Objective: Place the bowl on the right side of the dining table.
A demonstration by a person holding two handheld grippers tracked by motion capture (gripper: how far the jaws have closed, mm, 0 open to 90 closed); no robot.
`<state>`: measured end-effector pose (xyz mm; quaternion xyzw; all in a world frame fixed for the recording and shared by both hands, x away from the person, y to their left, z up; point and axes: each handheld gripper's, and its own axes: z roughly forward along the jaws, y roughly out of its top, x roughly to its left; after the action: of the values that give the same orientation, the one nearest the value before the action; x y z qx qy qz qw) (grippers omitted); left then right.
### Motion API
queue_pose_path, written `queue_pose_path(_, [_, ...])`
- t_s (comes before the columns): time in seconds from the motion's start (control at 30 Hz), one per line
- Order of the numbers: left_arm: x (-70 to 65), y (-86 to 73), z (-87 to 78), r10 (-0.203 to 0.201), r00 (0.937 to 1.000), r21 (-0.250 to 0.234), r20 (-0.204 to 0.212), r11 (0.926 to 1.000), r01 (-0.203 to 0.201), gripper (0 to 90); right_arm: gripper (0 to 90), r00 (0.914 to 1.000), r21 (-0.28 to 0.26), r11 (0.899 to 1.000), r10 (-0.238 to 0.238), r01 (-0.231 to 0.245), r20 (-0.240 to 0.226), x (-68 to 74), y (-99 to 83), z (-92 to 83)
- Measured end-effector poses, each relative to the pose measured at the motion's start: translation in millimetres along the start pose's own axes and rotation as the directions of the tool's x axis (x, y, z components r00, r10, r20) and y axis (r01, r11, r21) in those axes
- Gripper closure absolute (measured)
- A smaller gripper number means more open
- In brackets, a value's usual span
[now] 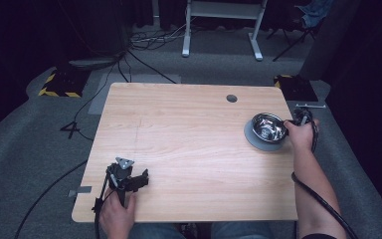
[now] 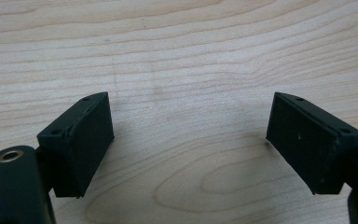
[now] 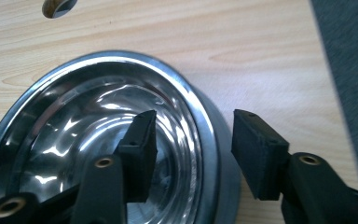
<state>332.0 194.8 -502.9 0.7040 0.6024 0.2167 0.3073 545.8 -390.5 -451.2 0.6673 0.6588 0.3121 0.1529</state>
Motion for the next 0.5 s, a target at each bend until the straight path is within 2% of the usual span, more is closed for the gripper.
queue_pose_path(0.03, [0.0, 0.0, 0.0, 0.0, 1.0, 0.0, 0.0, 1.0, 0.0, 14.8, 50.0, 0.9997, -0.011, 1.0, -0.026, 0.026, 0.002, 0.2, 1.2, -2.1])
queue_pose_path(0.1, [0.0, 0.0, 0.0, 0.0, 1.0, 0.0, 0.0, 1.0, 0.0, 14.8, 49.5, 0.9997, -0.016, 1.0, -0.022, 0.022, 0.008, 2.1, 2.6, -4.9])
queue_pose_path(0.13, [0.0, 0.0, 0.0, 0.0, 1.0, 0.0, 0.0, 1.0, 0.0, 14.8, 48.8, 0.9991, -0.04, 0.998, -0.041, 0.042, 0.013, 5.2, 5.6, -11.0])
queue_pose_path(0.23, [0.0, 0.0, 0.0, 0.0, 1.0, 0.0, 0.0, 1.0, 0.0, 14.8, 48.5, 0.9974, -0.064, 0.995, -0.07, 0.071, 0.016, 11.0, 9.8, -19.4])
queue_pose_path(0.4, [0.1, 0.0, 0.0, -0.001, 1.0, 0.0, 0.001, 1.0, 0.001, 14.8, 48.6, 0.9934, -0.104, 0.988, -0.114, 0.113, -0.009, 22.0, 14.7, -32.4])
queue_pose_path(0.43, [0.1, 0.0, 0.0, -0.001, 1.0, 0.0, 0.001, 1.0, 0.001, 14.8, 48.7, 0.9941, -0.102, 0.989, -0.107, 0.105, -0.015, 25.4, 15.3, -35.7])
queue_pose_path(0.5, [0.4, 0.0, -0.1, 0.0, 1.0, 0.0, 0.003, 1.0, 0.0, 14.8, 48.7, 0.9897, -0.12, 0.983, -0.141, 0.137, -0.025, 30.2, 16.9, -41.6])
